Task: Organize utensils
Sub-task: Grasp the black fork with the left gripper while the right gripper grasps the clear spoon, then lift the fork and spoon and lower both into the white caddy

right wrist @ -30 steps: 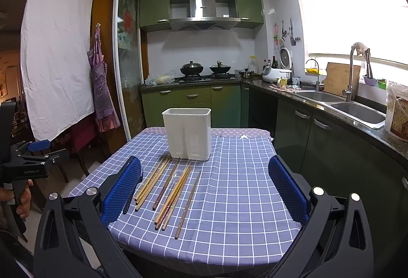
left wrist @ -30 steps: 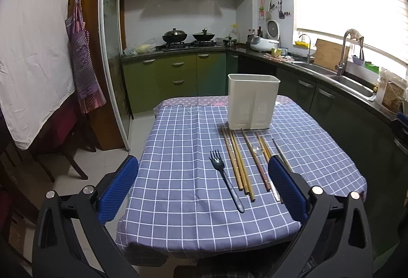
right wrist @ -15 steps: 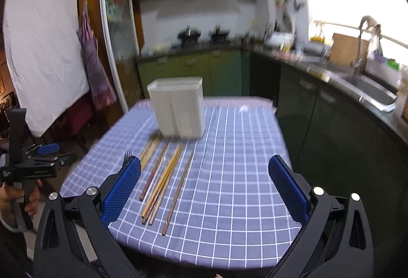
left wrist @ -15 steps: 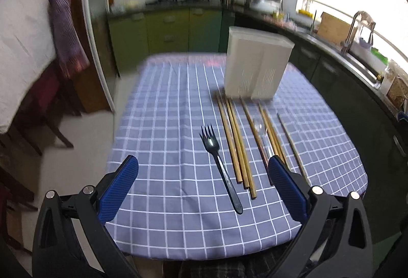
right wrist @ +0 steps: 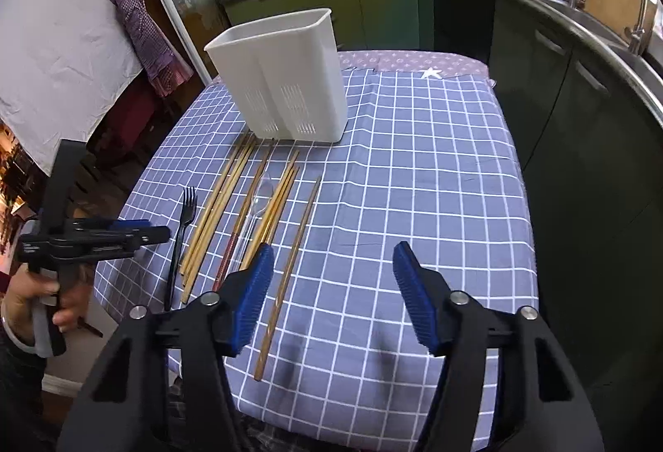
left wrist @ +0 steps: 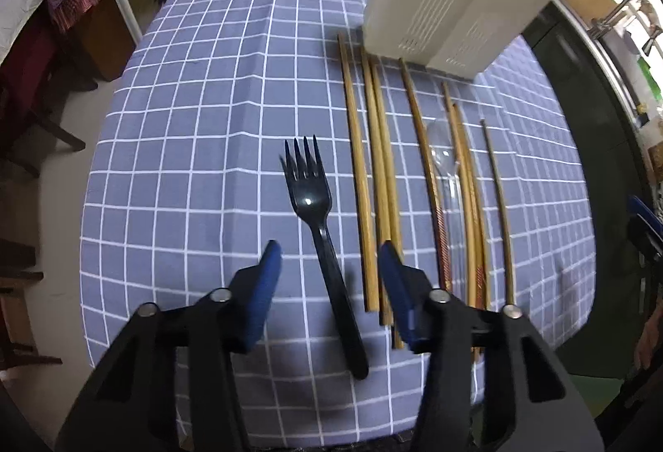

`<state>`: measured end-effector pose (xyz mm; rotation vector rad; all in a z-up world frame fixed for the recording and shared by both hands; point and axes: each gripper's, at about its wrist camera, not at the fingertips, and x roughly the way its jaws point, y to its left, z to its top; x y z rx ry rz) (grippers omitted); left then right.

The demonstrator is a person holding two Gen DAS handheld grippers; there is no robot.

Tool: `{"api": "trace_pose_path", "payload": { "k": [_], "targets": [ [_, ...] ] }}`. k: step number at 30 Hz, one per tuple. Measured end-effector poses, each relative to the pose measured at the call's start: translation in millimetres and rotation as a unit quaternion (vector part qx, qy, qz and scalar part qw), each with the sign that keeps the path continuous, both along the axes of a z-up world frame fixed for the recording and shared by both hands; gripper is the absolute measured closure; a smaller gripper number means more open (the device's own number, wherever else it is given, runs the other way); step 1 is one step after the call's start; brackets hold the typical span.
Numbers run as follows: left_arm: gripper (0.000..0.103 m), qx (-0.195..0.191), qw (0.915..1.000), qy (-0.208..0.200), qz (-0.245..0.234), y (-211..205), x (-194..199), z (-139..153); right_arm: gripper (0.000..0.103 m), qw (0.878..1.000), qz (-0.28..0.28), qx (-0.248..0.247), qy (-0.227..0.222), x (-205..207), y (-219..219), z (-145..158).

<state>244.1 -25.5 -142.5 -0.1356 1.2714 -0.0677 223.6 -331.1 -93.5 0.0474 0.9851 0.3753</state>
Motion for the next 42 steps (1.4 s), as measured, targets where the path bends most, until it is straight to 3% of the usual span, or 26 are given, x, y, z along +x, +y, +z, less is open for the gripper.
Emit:
{"api": "trace_pose_path", "payload": {
  "k": [3,7,14,17,23,29,42],
  "targets": [
    [0.074,0.008,0.9998,0.015,0.007,-4,9,-8,0.043,1.0,0.012,-0.01,-0.002,-1,10,-3],
    [0.077,0.014,0.9992,0.033,0.015,-4,16,-17,0.043,1.0,0.023,-0.017,-0.002,1,19,-7],
    [0.093,0.031,0.9983,0.041,0.026,-9,29,-25,0.043,0.999,0.041,-0.026,-0.002,8,35,-6],
    [0.094,0.031,0.9983,0.04,0.029,-11,37,-27,0.046,0.998,0.062,-0.026,0.01,12,53,-5],
    [0.094,0.032,0.9989,0.004,0.033,5,38,-10,0.074,0.992,0.098,-0.03,0.079,34,106,-19],
    [0.094,0.034,0.9987,-0.032,0.023,13,29,9,0.079,0.983,0.093,-0.053,0.151,62,138,-50],
    [0.094,0.022,0.9975,-0.067,-0.003,21,11,18,0.088,0.973,0.055,-0.087,0.207,84,153,-84]
  ]
}}
